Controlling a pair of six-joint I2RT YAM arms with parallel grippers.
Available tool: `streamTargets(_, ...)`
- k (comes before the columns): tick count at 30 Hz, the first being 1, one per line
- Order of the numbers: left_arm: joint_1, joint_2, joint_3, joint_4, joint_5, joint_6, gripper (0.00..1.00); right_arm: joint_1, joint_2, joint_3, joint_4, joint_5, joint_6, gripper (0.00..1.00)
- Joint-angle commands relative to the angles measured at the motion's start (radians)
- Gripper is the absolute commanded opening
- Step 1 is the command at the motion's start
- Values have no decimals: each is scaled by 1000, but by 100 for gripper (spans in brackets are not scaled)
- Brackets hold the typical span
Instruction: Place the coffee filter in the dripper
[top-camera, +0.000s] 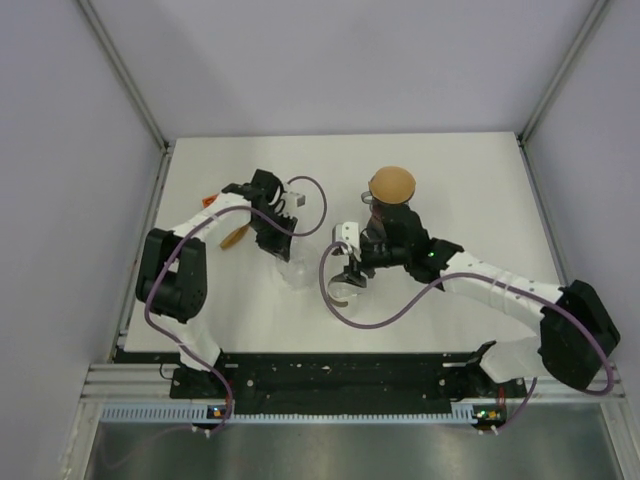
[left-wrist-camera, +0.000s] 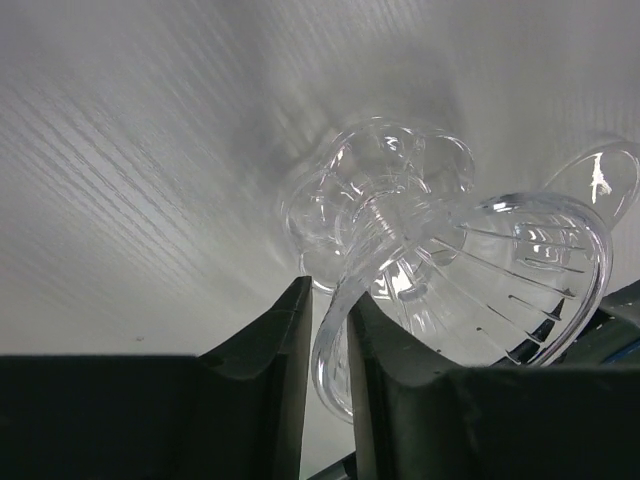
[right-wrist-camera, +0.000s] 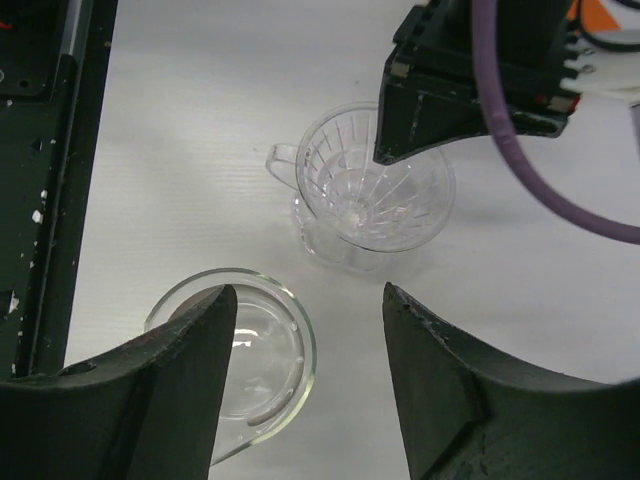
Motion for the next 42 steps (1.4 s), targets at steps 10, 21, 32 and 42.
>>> streamTargets(10, -10, 8, 215, -177, 52, 130, 0, 5, -261, 79, -65, 157, 270, 74)
streamTargets(21, -111, -66, 568, -613, 199, 360, 0, -80, -268, 329, -435, 420, 468, 79)
streamTargets(32, -361, -12, 684, -771, 215, 463, 0, -237, -362, 381, -601, 486, 583, 79)
streamTargets(42, -433, 9, 629, -770, 187, 402, 0, -352, -400, 358, -702, 483, 568, 79)
